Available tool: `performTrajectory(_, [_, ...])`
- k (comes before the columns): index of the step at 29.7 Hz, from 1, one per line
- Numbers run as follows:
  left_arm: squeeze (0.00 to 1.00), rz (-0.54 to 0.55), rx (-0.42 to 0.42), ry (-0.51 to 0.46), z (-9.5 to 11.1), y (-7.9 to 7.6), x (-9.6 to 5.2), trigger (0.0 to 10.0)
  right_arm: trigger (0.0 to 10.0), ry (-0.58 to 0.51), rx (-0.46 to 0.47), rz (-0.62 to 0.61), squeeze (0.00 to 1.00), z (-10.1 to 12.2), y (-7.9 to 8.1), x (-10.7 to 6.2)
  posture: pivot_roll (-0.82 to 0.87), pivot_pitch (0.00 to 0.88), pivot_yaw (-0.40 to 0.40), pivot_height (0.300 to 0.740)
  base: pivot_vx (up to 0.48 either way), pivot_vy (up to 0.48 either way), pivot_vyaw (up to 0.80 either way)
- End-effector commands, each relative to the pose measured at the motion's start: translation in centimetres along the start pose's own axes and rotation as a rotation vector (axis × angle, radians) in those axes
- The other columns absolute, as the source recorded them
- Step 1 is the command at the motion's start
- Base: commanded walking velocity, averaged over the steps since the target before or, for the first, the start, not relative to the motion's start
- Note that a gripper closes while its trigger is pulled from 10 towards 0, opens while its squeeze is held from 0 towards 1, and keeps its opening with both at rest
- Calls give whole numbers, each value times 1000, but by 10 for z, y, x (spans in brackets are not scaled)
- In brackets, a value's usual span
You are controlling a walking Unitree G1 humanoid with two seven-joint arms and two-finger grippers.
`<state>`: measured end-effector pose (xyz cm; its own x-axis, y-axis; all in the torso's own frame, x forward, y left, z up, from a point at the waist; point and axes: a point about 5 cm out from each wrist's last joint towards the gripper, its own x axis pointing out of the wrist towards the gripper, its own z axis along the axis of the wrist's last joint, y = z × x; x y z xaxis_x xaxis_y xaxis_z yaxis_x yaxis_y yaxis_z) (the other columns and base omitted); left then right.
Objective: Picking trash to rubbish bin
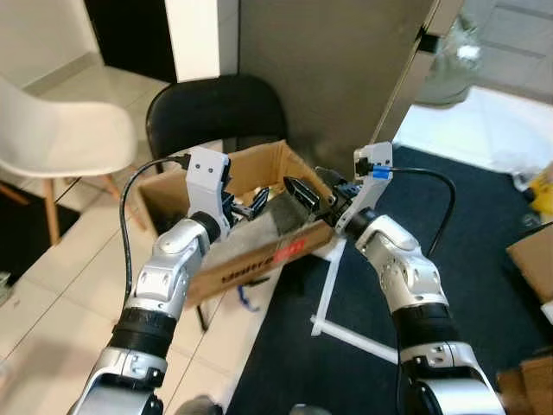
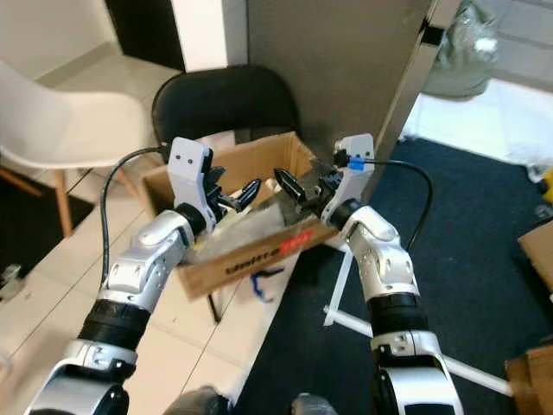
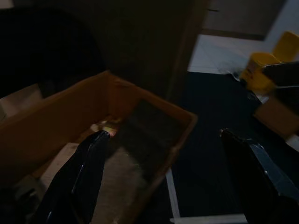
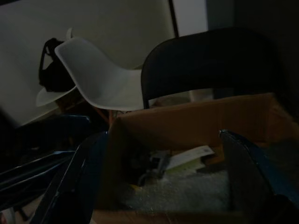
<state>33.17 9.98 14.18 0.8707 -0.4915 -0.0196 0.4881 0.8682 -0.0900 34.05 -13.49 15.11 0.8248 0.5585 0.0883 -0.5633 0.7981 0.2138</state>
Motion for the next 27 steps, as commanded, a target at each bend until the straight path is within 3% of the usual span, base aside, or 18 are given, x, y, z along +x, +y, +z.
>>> performTrajectory(1, [0, -13, 8, 1, -1, -3, 2, 10000, 10000, 0, -12, -2, 0, 1, -1, 0, -41, 0, -41, 740, -386, 0, 0])
performTrajectory(27, [0, -15, 8, -8, 0, -3, 2, 10000, 10000, 8, -18, -5, 0, 1, -1, 0, -46, 0, -40, 740, -383, 0, 0])
